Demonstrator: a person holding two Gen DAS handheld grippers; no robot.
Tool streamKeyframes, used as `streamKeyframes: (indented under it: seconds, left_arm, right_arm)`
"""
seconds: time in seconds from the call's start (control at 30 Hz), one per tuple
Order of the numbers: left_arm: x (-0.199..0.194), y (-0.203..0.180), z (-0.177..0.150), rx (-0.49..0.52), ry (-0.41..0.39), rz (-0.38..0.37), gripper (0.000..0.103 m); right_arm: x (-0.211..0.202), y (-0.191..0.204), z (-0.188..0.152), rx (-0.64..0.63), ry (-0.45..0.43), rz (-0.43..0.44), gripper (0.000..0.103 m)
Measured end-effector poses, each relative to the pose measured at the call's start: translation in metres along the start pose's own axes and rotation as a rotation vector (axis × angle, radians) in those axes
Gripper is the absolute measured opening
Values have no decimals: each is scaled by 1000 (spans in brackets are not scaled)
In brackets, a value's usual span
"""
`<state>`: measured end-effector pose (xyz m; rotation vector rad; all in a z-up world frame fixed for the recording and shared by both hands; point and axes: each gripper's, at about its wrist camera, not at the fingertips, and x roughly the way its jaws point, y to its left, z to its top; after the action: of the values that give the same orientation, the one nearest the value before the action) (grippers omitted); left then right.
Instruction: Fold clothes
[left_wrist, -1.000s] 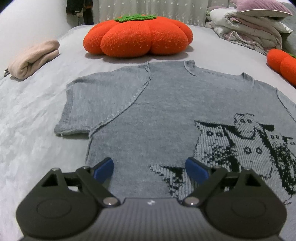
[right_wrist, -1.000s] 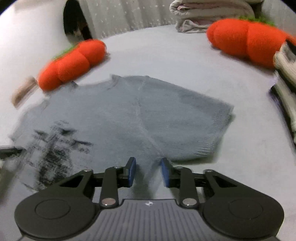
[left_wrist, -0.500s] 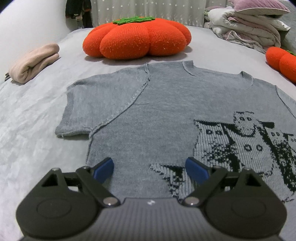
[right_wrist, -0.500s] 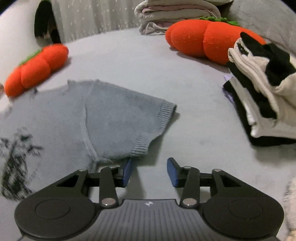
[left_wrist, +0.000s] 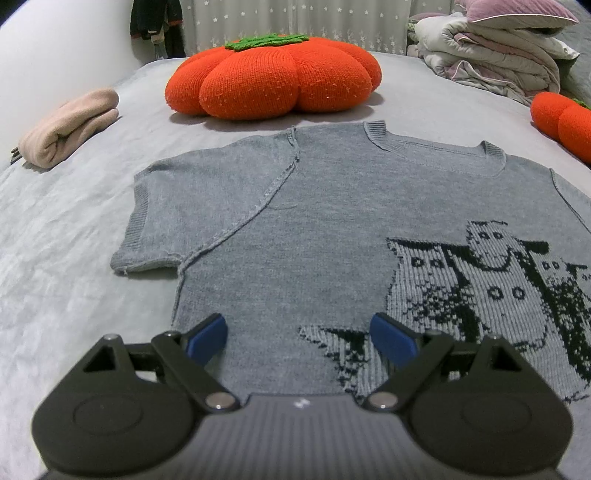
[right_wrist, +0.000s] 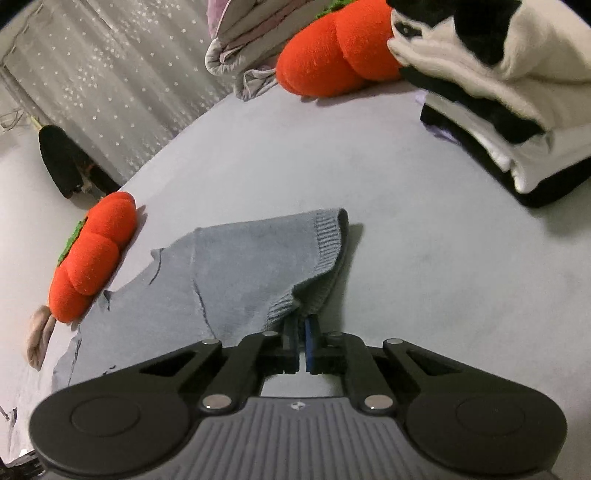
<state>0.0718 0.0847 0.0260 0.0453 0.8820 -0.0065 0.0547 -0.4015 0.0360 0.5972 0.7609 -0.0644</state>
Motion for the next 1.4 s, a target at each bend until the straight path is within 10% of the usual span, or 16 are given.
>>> streamKeyframes:
  seconds: [0.63,0.8,0.97,1.13,1.2,1.27,1.4]
  left_arm:
    - [1,-3,-1,14,-7,13,91]
    - [1,-3,-2,17,-9,16,91]
    - [2,-5,-2,27,-17,24,92]
    - [3,-6,-3,31,-24,31,94]
    - [3,-7,-4,35,-29,34,94]
    - [3,-7,-4,37,-30,35,94]
    - [3,-7,-3,38,-31,34,94]
  right_arm:
    - [2,-20,14,4,-44,-48,12]
    - [21,-13,23,-136,-72,-119,15]
    - [37,16,22,-426,-97,-205,46]
    - [45,20,25,-492,-114,-176,47]
    - [49,21,24,-525,-128,-187,44]
    - [50,14,28,-471,-151,-190,7]
    - [42,-19,42,-268,-188,-103,2]
